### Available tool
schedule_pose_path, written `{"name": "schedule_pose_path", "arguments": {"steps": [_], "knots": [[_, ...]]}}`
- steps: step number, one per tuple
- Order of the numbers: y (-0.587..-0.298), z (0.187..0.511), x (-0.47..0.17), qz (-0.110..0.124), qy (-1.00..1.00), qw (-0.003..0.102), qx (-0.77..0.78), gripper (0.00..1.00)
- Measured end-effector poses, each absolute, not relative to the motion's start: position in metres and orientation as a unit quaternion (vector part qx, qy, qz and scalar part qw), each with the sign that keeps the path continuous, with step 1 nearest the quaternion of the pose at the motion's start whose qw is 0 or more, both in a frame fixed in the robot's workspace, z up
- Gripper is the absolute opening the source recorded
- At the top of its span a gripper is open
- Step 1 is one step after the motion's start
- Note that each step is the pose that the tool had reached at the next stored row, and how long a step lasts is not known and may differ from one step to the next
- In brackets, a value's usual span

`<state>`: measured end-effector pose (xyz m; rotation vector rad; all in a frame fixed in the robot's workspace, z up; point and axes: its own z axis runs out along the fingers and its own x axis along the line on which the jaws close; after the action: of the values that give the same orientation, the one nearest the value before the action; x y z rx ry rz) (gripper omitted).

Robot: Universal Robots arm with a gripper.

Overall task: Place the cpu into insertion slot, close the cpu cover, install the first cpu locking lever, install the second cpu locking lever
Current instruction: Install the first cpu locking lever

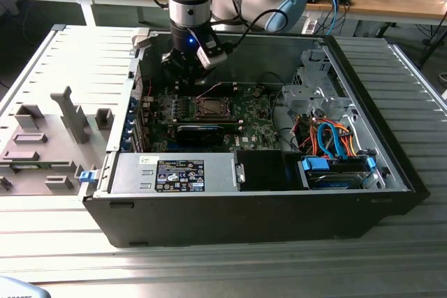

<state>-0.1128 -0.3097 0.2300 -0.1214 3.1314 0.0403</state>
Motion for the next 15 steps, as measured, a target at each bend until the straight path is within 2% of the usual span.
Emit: {"name": "schedule_pose_path", "arguments": {"steps": [15], "knots": [[-0.303, 0.217, -0.099, 0.007, 0.999, 0.003, -0.041, 0.11]]}}
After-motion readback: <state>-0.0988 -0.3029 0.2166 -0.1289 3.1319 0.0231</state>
